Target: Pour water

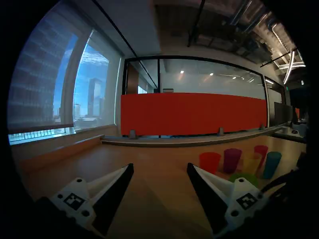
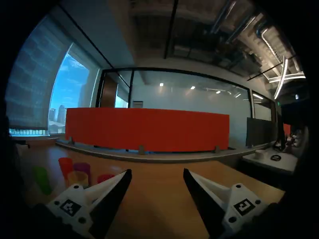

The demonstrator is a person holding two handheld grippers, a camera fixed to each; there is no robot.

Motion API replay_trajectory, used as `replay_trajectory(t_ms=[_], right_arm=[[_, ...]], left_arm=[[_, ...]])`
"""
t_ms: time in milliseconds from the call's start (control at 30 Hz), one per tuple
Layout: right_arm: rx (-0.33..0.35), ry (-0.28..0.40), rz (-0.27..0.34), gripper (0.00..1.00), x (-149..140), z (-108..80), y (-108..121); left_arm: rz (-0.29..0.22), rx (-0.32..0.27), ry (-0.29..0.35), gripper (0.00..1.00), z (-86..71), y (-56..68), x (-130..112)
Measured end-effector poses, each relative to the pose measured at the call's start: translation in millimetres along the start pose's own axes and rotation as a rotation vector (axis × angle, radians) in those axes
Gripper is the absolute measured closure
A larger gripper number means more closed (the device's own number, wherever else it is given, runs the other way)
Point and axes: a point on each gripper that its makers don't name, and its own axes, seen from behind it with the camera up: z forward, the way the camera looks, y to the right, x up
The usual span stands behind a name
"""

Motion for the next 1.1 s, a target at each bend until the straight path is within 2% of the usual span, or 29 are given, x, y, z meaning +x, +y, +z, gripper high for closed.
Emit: replay_trajectory(t_ms=[200,600,1100], right_arm=[[-0.006,0.017,-0.001,0.00,-6.1,1.2,-3.7],[-0.014,-0.022,0.012,0.00,-27.4,0.2,1.8],[-0.006,-0.052,0.044,0.00,-35.5,3.3,1.4]], left_arm=[[0.000,0.000,0.000,0.00,0.4,0.1,-0.1],[0.000,0.000,0.000,0.00,0.3,0.0,-0.3],[0.000,0.000,0.000,0.00,1.1,0.4,-0.5]])
